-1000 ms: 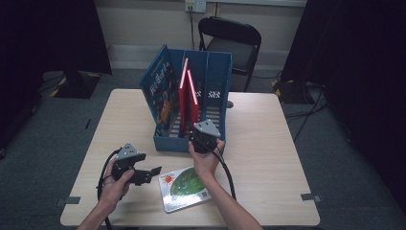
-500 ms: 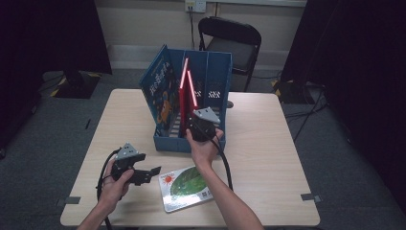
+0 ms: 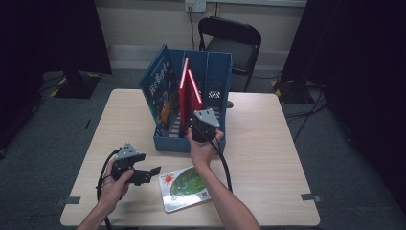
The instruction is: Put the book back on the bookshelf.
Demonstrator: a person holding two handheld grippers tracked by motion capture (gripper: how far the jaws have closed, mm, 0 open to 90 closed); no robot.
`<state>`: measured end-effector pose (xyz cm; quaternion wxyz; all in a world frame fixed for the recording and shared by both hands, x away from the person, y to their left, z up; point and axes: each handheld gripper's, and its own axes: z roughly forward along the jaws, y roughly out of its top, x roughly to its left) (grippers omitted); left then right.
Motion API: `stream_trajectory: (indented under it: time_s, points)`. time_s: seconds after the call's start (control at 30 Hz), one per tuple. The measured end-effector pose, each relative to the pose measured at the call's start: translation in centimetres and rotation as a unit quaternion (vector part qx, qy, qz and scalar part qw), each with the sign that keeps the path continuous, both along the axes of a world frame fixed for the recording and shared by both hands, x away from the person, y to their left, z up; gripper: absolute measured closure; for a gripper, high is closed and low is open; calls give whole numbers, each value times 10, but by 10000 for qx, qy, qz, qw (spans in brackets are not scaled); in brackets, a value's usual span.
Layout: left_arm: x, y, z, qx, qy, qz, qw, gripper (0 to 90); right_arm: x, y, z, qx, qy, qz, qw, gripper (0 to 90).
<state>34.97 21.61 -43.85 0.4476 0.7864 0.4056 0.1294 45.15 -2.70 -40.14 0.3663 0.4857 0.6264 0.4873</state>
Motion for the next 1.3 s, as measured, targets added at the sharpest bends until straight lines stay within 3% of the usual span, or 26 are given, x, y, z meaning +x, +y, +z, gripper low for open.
stream_trajectory:
  time_s: [0.57, 0.9, 1.3]
  points:
    - [0, 0, -1, 23, 11, -20, 10000, 170, 18, 1, 4, 86, -90, -33, 9999, 806]
    - [0, 0, -1, 21, 7, -24, 10000, 170, 26, 1, 4, 10, 54, -16, 10000, 800]
    - [0, -1, -1, 28, 2, -42, 10000, 170, 11, -4, 1, 33, 360, 631, 9974, 694]
